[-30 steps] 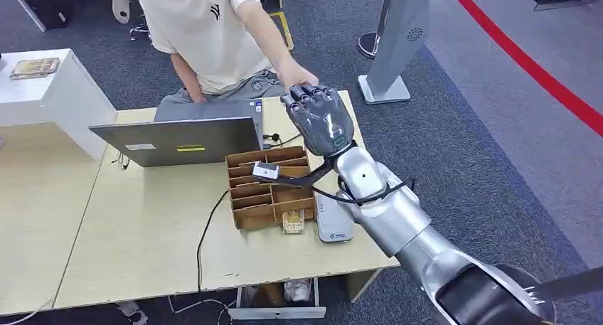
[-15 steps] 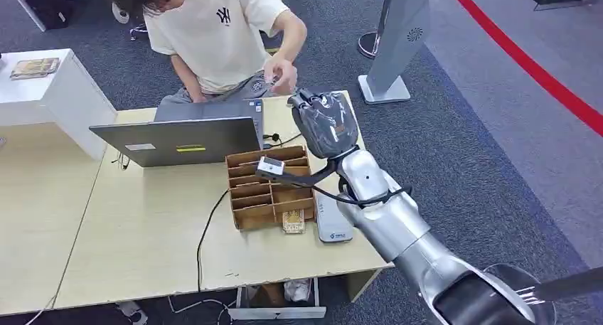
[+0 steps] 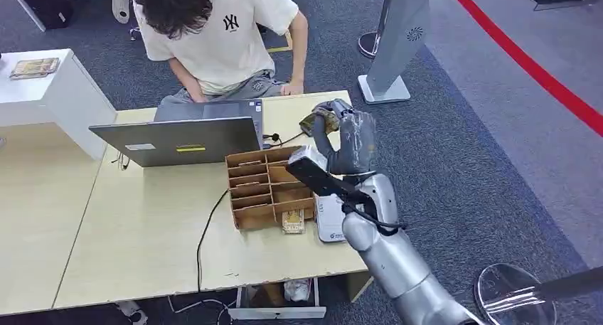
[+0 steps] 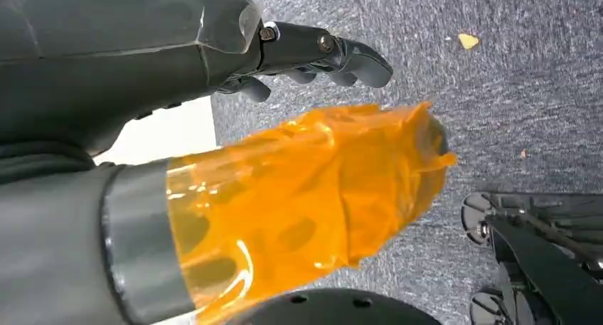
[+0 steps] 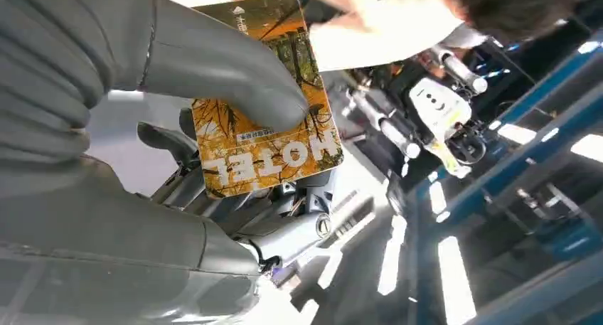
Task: Pass the card to the sensor for recognition and then transmit it.
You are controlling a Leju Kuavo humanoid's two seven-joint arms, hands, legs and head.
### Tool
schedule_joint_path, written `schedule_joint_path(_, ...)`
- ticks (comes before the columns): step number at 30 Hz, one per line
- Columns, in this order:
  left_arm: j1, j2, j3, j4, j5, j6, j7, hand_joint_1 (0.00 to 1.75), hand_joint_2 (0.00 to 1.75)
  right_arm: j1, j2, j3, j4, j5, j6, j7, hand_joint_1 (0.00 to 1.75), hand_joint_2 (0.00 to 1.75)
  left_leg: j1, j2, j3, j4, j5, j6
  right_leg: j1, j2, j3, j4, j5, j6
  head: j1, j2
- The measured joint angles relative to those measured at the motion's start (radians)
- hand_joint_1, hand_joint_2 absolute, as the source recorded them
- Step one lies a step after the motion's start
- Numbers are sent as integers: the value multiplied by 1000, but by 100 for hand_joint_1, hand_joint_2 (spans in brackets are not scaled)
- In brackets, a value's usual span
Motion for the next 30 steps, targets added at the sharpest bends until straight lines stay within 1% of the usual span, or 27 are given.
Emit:
schedule_joint_path(5,1,-6,7,0,20,13,-11,0,0,98,35,-43,-95,-266,69,-32,175,175,0,0,0,0,0,0,0,0,0,0,0,0,0,0)
schedule_joint_path(8,1,-9,18,0,31,19,-17,0,0,152,45,-58,-132,-372,90,-54,175,175,0,0,0,0,0,0,0,0,0,0,0,0,0,0)
schedule_joint_path(11,2,-11,27,0,40,22,-20,0,0,196,53,-71,-165,-452,106,-66,175,175,0,0,0,0,0,0,0,0,0,0,0,0,0,0)
schedule_joint_path(13,2,-12,33,0,47,25,-23,0,0,226,56,-75,-188,-484,114,-68,175,175,0,0,0,0,0,0,0,0,0,0,0,0,0,0)
schedule_joint_path(16,3,-13,42,0,50,30,-26,0,0,259,56,-75,-212,-500,123,-68,175,175,0,0,0,0,0,0,0,0,0,0,0,0,0,0)
schedule_joint_path(22,3,-13,50,0,54,31,-29,0,0,282,56,-77,-235,-505,125,-68,175,175,0,0,0,0,0,0,0,0,0,0,0,0,0,0)
schedule_joint_path(30,4,-14,64,0,69,37,-32,0,0,328,55,-77,-236,-573,145,-69,175,175,0,0,0,0,0,0,0,0,-1,0,0,0,0,0)
